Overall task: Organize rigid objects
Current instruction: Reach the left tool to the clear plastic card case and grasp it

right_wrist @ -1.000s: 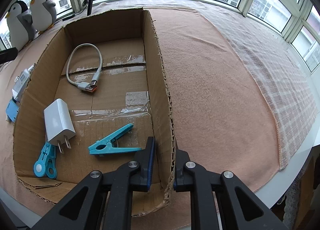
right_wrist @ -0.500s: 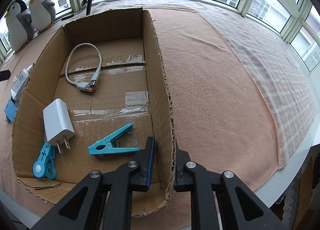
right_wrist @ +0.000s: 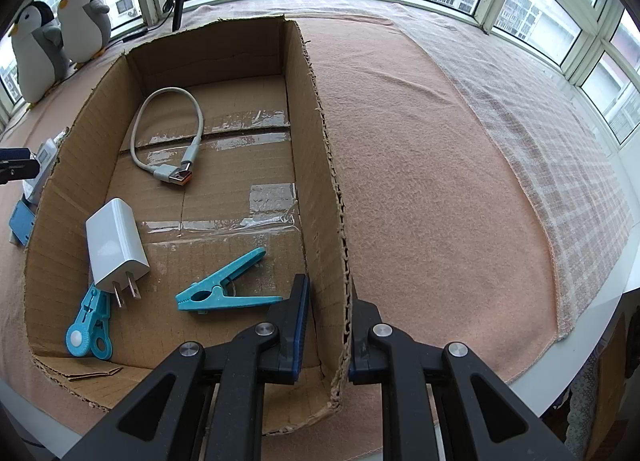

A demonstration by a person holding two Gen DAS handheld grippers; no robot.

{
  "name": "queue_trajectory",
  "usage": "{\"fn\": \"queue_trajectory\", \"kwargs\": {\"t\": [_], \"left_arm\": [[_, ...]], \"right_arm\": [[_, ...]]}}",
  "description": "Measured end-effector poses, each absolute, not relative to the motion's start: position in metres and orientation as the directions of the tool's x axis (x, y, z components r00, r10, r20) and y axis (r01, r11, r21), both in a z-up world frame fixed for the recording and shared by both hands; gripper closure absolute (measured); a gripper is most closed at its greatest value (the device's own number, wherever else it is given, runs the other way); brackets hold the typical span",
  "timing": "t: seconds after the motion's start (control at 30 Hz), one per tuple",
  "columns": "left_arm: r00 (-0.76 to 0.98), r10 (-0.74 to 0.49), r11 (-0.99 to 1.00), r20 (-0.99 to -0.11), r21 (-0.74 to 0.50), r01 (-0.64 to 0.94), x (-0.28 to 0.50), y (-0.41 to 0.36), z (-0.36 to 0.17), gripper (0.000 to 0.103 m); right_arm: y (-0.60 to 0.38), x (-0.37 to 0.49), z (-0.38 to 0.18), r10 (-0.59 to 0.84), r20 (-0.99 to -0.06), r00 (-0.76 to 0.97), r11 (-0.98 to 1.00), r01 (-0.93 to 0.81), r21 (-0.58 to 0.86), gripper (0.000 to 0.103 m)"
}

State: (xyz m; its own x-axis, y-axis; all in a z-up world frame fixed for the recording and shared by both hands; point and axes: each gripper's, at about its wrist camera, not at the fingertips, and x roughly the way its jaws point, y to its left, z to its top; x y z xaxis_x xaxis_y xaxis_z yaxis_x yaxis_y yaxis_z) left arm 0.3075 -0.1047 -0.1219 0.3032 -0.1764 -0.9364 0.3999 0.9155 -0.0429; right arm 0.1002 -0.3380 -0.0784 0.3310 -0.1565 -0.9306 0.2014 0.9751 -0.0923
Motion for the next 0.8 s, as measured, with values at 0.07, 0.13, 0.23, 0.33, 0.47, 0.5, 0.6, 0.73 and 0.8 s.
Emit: {"fn": "queue_trajectory", "kwargs": {"t": [0.07, 0.13, 0.23, 0.33, 0.47, 0.5, 0.6, 0.73, 0.8], "left_arm": [[0.301, -0.159, 0.913, -0.94, -0.024, 0.408, 0.309, -0.108, -0.124, 0.022], [0.294, -0.153, 0.908, -0.944, -0.017, 0.419, 0.311, -0.111, -0.126, 0.022], [0.282, -0.14, 0.908, -0.949, -0.01, 0.418, 0.314, -0.111, -0.132, 0.022], [0.268, -0.131, 0.906, -0.954, -0.005, 0.424, 0.315, -0.113, -0.138, 0.022], [0.263, -0.126, 0.903, -0.956, -0.001, 0.43, 0.316, -0.115, -0.142, 0.022], [0.262, -0.126, 0.902, -0.957, -0.001, 0.431, 0.317, -0.116, -0.142, 0.022], [0.258, -0.122, 0.902, -0.958, 0.001, 0.432, 0.318, -0.117, -0.146, 0.022], [0.263, -0.104, 0.902, -0.959, 0.02, 0.431, 0.321, -0.119, -0.15, 0.028], [0.268, -0.105, 0.902, -0.958, 0.022, 0.431, 0.32, -0.12, -0.151, 0.029]], "right_arm": [[-0.338, 0.1, -0.078, -0.157, -0.931, 0.331, 0.975, 0.202, -0.092, 0.088], [-0.338, 0.1, -0.078, -0.156, -0.931, 0.331, 0.975, 0.203, -0.091, 0.088], [-0.338, 0.1, -0.078, -0.154, -0.931, 0.332, 0.975, 0.203, -0.088, 0.088], [-0.338, 0.1, -0.078, -0.154, -0.93, 0.333, 0.975, 0.203, -0.088, 0.088], [-0.338, 0.1, -0.078, -0.154, -0.931, 0.332, 0.975, 0.203, -0.089, 0.088], [-0.338, 0.1, -0.078, -0.154, -0.93, 0.332, 0.975, 0.203, -0.089, 0.088], [-0.338, 0.1, -0.078, -0.153, -0.93, 0.333, 0.975, 0.204, -0.087, 0.088], [-0.338, 0.101, -0.078, -0.153, -0.93, 0.334, 0.975, 0.203, -0.087, 0.088], [-0.338, 0.101, -0.078, -0.152, -0.93, 0.334, 0.975, 0.204, -0.086, 0.088]]}}
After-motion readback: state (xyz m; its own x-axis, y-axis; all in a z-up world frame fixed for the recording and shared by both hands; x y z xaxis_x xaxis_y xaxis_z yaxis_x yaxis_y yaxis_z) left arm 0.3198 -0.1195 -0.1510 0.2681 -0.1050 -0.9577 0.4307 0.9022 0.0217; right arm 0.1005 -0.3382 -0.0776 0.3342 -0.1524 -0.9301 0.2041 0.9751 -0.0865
